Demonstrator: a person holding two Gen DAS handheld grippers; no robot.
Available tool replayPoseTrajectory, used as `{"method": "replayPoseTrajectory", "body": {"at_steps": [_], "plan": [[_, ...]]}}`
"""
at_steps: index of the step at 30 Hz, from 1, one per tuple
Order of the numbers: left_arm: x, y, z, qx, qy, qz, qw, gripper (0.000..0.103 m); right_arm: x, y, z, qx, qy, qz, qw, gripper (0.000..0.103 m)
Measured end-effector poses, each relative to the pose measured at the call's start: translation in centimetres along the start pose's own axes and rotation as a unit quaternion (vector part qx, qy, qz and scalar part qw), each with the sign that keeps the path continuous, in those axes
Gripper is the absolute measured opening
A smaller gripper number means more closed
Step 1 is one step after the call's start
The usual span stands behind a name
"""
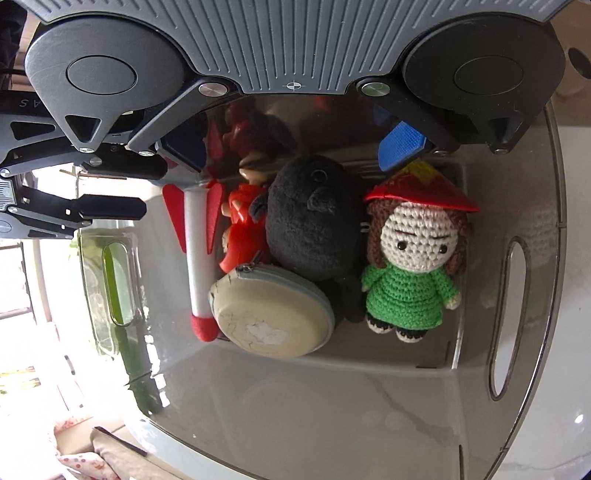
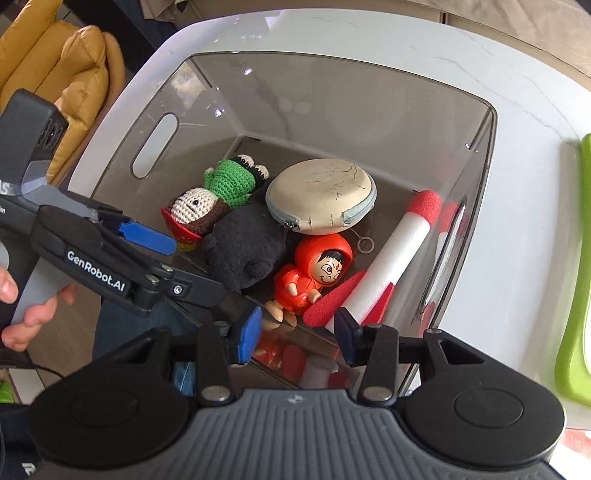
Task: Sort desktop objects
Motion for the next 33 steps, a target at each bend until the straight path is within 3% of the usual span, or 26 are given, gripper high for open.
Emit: {"method": "replayPoseTrajectory", "body": {"at_steps": [2,4,7,10,16,18,22,26,28,30,32,33], "plan": [[-0.7,1.1,-0.6,-0.021,0.012,0.027,0.9993,0.103,-1.0,0.4,-0.6,-0.015,-0.003,0.011,1.000,0.049],[-0.9,2.8,-1.0,-0.045,0.031,0.061,0.9967,0.103,-1.0,0.8,-0.2,-0.023,-0.036,0.026,0.999,0.057],[-0.7,6.4,-0.9,-0.107,0.047,0.110,0.9870,0.103,0.2,1.1,1.1,-0.007,-0.129,0.055,0.990,0.066],[-0.7,9.9,-1.4,-0.125,0.064,0.166,0.9761,0.103,2.4,0.6,1.7,0.015,-0.180,0.058,0.982,0.066],[-2.5,13.6,-4.3,-0.123,0.120,0.246,0.9539,0.103,6.8,-2.8,0.3,-0.118,-0.143,0.028,0.982,0.066],[-3.3,13.7,-5.9,-0.122,0.139,0.250,0.9503,0.103,7.6,-3.7,-0.3,-0.138,-0.115,0.014,0.984,0.059],[-4.2,13.1,-8.9,-0.139,0.180,0.248,0.9417,0.103,8.4,-5.0,-1.0,-0.129,-0.102,-0.017,0.986,0.063],[-4.3,12.0,-11.1,-0.158,0.208,0.242,0.9343,0.103,9.1,-6.9,0.5,-0.114,-0.169,-0.034,0.978,0.063],[-4.6,11.4,-12.0,-0.163,0.214,0.237,0.9333,0.103,9.1,-7.9,1.5,-0.094,-0.203,-0.040,0.974,0.071],[-4.6,11.1,-12.5,-0.165,0.217,0.235,0.9329,0.103,8.9,-8.5,2.4,-0.076,-0.234,-0.038,0.968,0.072],[-4.6,11.0,-12.9,-0.168,0.222,0.234,0.9314,0.103,8.5,-8.7,3.1,-0.062,-0.259,-0.027,0.964,0.066],[-4.8,11.1,-13.1,-0.170,0.225,0.235,0.9304,0.103,8.5,-8.4,3.0,-0.056,-0.249,-0.012,0.967,0.056]]}}
Point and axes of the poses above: each gripper's, at about its wrist camera, not at the fingertips, and y roughly against the way its jaws point, z to its right, x to its top, the point moved 2 cm from there along -y, roughly the way its jaws point, and after that the axes turned 3 degrees about y, right-handed, at the moved point
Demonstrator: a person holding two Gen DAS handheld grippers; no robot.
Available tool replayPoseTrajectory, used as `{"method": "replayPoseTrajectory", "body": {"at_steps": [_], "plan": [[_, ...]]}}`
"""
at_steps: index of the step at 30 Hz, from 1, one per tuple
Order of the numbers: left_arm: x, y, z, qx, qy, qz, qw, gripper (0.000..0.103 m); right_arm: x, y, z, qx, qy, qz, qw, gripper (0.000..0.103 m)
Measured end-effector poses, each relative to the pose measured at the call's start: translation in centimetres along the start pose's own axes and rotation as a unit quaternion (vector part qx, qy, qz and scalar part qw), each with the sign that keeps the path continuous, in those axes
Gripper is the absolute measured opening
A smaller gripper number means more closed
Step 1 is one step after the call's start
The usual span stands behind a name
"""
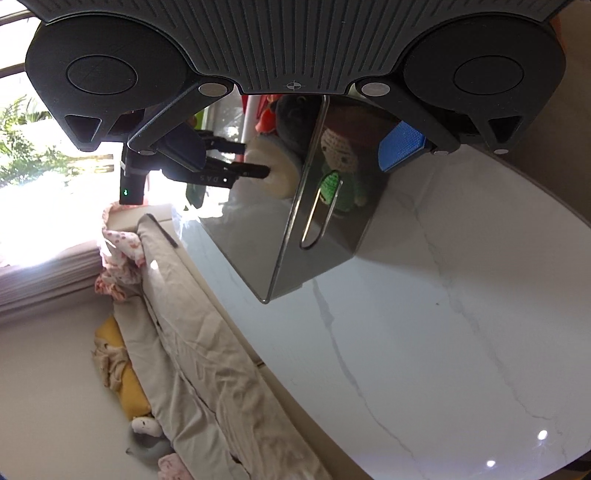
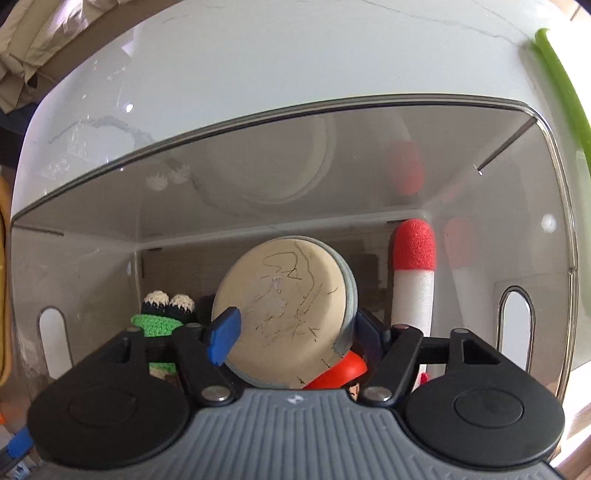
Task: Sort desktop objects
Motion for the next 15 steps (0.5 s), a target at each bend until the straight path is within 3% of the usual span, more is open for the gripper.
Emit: {"method": "replayPoseTrajectory", "body": {"at_steps": [1,3,6,9,10,12,13,14,15], "plan": [[0.0,0.0,-0.2,-0.001,0.002,0.000,1.0000,0.103,-0.1,0.5,-0.2,0.014,0.024,0.017,0.999,0.045],[0.1,-0.2,-0.5,0.000,0.006,-0.003,1.0000,0.103,-0.5,2.0,-1.0,0.030,0.080,0.048,0.995,0.036],[0.0,-0.6,-0.5,-0.003,0.009,-0.008,0.9999,0.103,-1.5,4.3,-2.8,0.033,0.167,0.078,0.982,0.028],[-0.4,-0.9,-0.4,-0.001,0.002,-0.014,0.9999,0.103,-2.7,5.7,-5.0,-0.018,0.282,0.111,0.953,0.021],[-0.5,-0.9,-0.3,0.001,-0.002,-0.016,0.9999,0.103,-3.1,5.7,-5.7,-0.053,0.328,0.128,0.934,0.005],[-0.7,-0.9,0.0,0.004,-0.011,-0.017,0.9998,0.103,-3.8,5.7,-6.8,-0.110,0.404,0.154,0.895,0.000],[-0.9,-0.7,0.1,0.006,-0.013,-0.017,0.9998,0.103,-3.9,5.6,-7.0,-0.123,0.424,0.156,0.884,0.001],[-1.0,-0.6,0.2,0.006,-0.014,-0.016,0.9997,0.103,-3.9,5.7,-7.0,-0.125,0.426,0.154,0.883,0.002],[-1.0,-0.6,0.2,0.007,-0.014,-0.016,0.9998,0.103,-3.7,5.9,-6.9,-0.117,0.413,0.149,0.891,0.007]]}}
Point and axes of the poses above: each gripper's, at about its wrist camera, not at the fingertips, and y roughly against the way its jaws point, z to its right, x to its top, the point moved 2 cm from there along -y, roughly the way its jaws point, and after that the axes turned 3 degrees about y, right-handed, at the moved point
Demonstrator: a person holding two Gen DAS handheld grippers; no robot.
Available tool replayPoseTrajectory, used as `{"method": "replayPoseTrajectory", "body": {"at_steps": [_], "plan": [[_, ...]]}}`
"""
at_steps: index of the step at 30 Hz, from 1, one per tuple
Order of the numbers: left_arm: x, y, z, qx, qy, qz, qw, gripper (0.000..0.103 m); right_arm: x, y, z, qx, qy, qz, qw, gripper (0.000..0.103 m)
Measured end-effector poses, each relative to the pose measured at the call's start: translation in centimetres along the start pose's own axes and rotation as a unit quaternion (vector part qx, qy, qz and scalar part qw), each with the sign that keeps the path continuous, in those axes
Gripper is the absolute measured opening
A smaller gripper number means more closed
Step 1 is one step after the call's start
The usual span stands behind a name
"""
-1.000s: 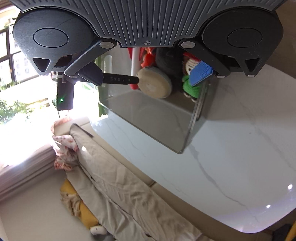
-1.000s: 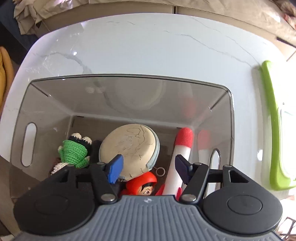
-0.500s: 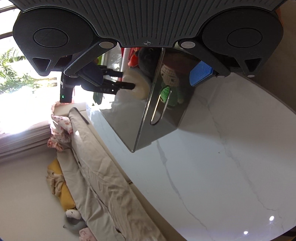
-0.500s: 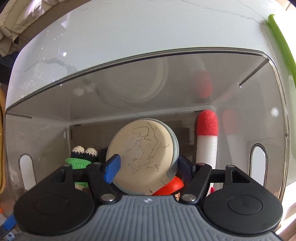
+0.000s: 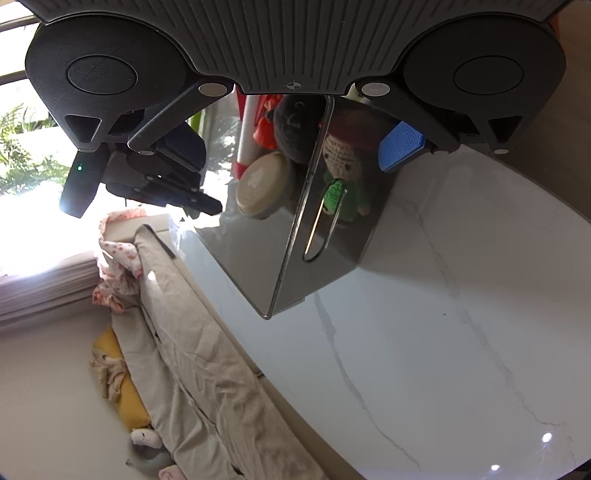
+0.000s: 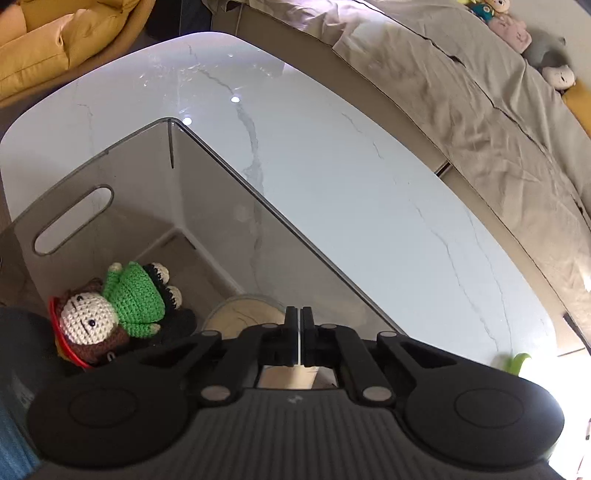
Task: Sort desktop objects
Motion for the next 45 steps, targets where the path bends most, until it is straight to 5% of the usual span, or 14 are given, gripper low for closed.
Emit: {"method": "replayPoseTrajectory", "body": {"at_steps": [3,5,7,10,14,23,24,26,32,38,40,45], "plan": [[0.0,-0.1,0.0,0.001,0.003,0.001,1.0000,0.103,0.3,0.8,1.0,0.092,-0.108,-0.033,0.989,0.051],[0.1,-0.1,0.0,0.002,0.005,0.001,1.0000,0.103,0.0,0.6,1.5,0.181,-0.187,-0.076,0.963,0.051],[-0.1,-0.3,0.2,0.001,0.003,-0.002,1.0000,0.103,-0.1,-0.5,0.7,0.217,-0.213,-0.109,0.946,0.051],[0.0,-0.7,0.5,-0.001,-0.001,-0.010,1.0000,0.103,0.5,-1.2,-0.6,0.216,-0.192,-0.112,0.951,0.050],[-0.1,-0.7,0.5,0.001,-0.001,-0.010,0.9999,0.103,1.9,-3.6,-2.5,0.260,-0.212,-0.137,0.932,0.053],[0.5,0.2,-0.8,0.008,0.009,-0.002,0.9999,0.103,2.8,-9.7,-5.0,0.234,-0.270,-0.193,0.914,0.061],[0.6,0.2,-1.0,0.008,0.011,-0.002,0.9999,0.103,2.7,-9.8,-5.2,0.232,-0.271,-0.187,0.916,0.048],[0.6,0.1,-1.3,0.007,0.015,-0.003,0.9999,0.103,2.7,-9.1,-5.4,0.226,-0.259,-0.160,0.925,0.043],[0.9,-0.3,-1.8,0.003,0.021,-0.008,0.9997,0.103,2.3,-5.9,-3.0,0.180,-0.319,-0.058,0.929,0.041],[0.6,-0.5,-1.5,0.001,0.012,-0.015,0.9998,0.103,2.3,-4.6,-1.7,0.191,-0.301,-0.071,0.932,0.048],[0.5,-0.5,-1.5,0.000,0.011,-0.015,0.9998,0.103,2.2,-2.6,-1.1,0.185,-0.263,-0.077,0.944,0.065],[0.5,-1.0,-0.9,-0.015,0.009,-0.017,0.9997,0.103,-0.1,-0.7,0.2,0.154,-0.221,-0.136,0.953,0.062]]}}
Point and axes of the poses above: each gripper's, at about its wrist camera, not at the fingertips, and y roughly against the way its jaws point, z to its right, x to its top, the point moved 2 cm from there along -y, roughly the way its jaws point, and after that the axes turned 3 degrees about y, right-handed, at the moved point
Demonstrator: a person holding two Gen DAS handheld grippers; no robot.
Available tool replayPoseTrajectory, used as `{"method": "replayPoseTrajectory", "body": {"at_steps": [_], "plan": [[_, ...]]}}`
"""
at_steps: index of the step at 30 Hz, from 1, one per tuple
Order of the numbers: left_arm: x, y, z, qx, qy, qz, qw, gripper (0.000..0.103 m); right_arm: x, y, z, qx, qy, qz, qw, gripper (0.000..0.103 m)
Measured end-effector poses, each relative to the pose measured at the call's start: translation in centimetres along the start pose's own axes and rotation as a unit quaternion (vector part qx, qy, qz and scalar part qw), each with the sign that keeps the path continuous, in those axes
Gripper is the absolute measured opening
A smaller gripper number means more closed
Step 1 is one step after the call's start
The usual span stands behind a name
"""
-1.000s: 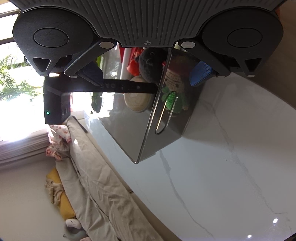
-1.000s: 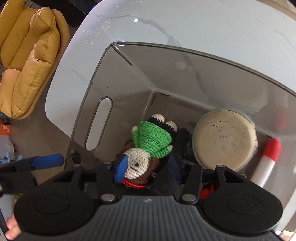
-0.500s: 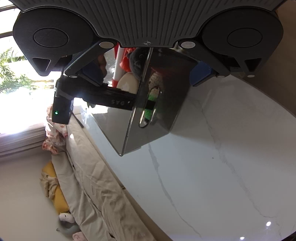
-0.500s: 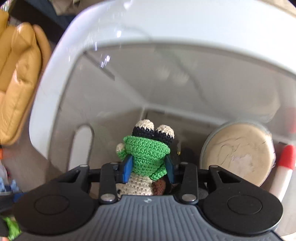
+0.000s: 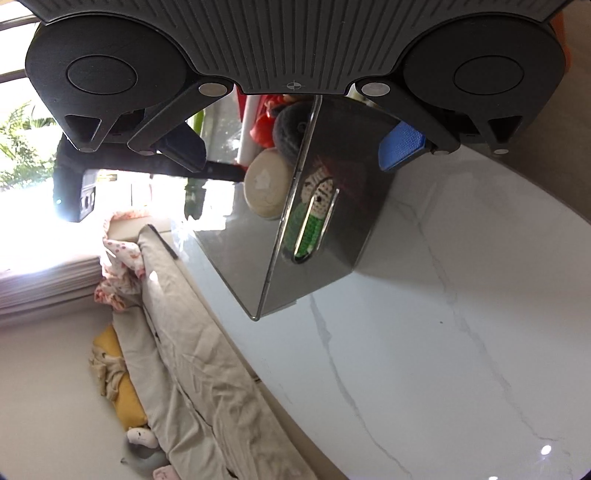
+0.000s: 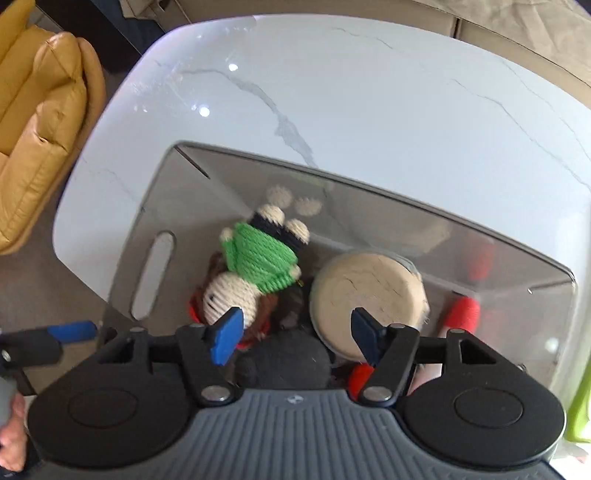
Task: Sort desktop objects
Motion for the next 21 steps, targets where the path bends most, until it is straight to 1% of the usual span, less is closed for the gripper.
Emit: {"method": "replayPoseTrajectory", "body": {"at_steps": [1,2,4,7,8,9,11,12,14,16,17,19,21], "plan": [[0.0,-0.1,0.2,-0.003,-0.001,-0.001,1.0000,0.103,-0.4,-0.6,0.4,-0.002,-0.008,-0.015,1.000,0.056],[-0.1,-0.2,0.3,-0.004,-0.004,-0.004,1.0000,0.103,-0.6,-1.6,0.6,0.005,-0.020,-0.030,0.999,0.054],[-0.5,-0.2,0.4,-0.002,-0.012,-0.011,0.9999,0.103,-1.0,-3.4,0.9,0.024,-0.044,-0.060,0.997,0.053],[-0.8,0.3,0.4,0.006,-0.018,-0.009,0.9998,0.103,-1.6,-5.8,0.3,0.072,-0.078,-0.099,0.989,0.050],[-0.7,0.5,0.2,0.008,-0.015,-0.004,0.9998,0.103,-1.8,-6.5,0.2,0.088,-0.089,-0.112,0.986,0.051],[-0.7,0.6,0.0,0.008,-0.012,-0.002,0.9999,0.103,-1.9,-6.8,-0.3,0.091,-0.085,-0.115,0.986,0.054],[-0.6,0.8,-0.2,0.008,-0.006,0.002,0.9999,0.103,-1.8,-6.2,-1.1,0.071,-0.049,-0.103,0.991,0.055],[-0.5,0.8,-0.4,0.008,-0.004,0.003,1.0000,0.103,-1.7,-5.9,-1.4,0.061,-0.031,-0.097,0.993,0.054],[-0.4,1.0,-0.7,0.008,0.002,0.007,0.9999,0.103,-1.5,-4.3,-1.1,0.034,-0.006,-0.078,0.996,0.057],[-0.4,0.9,-0.7,0.004,0.004,0.006,1.0000,0.103,-1.3,-2.3,0.0,-0.012,0.014,-0.040,0.999,0.068],[-0.2,0.9,-0.8,0.003,0.004,0.004,1.0000,0.103,-1.1,-1.6,0.7,-0.036,0.019,-0.020,0.999,0.071],[-0.1,0.6,-0.7,-0.001,0.004,0.001,1.0000,0.103,-0.4,-0.7,2.2,-0.078,0.027,0.014,0.996,0.072],[-0.3,0.4,-0.4,-0.004,0.000,-0.005,1.0000,0.103,0.4,-1.7,3.9,-0.088,0.018,0.011,0.996,0.072]]}}
Point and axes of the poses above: each gripper's, at about its wrist camera, not at the fingertips, and y roughly against the way its jaws point, z to its right, x to its top, the point moved 2 cm from there along -y, roughly the way its jaws point, and after that the axes turned 3 degrees about y, right-handed, at the moved point
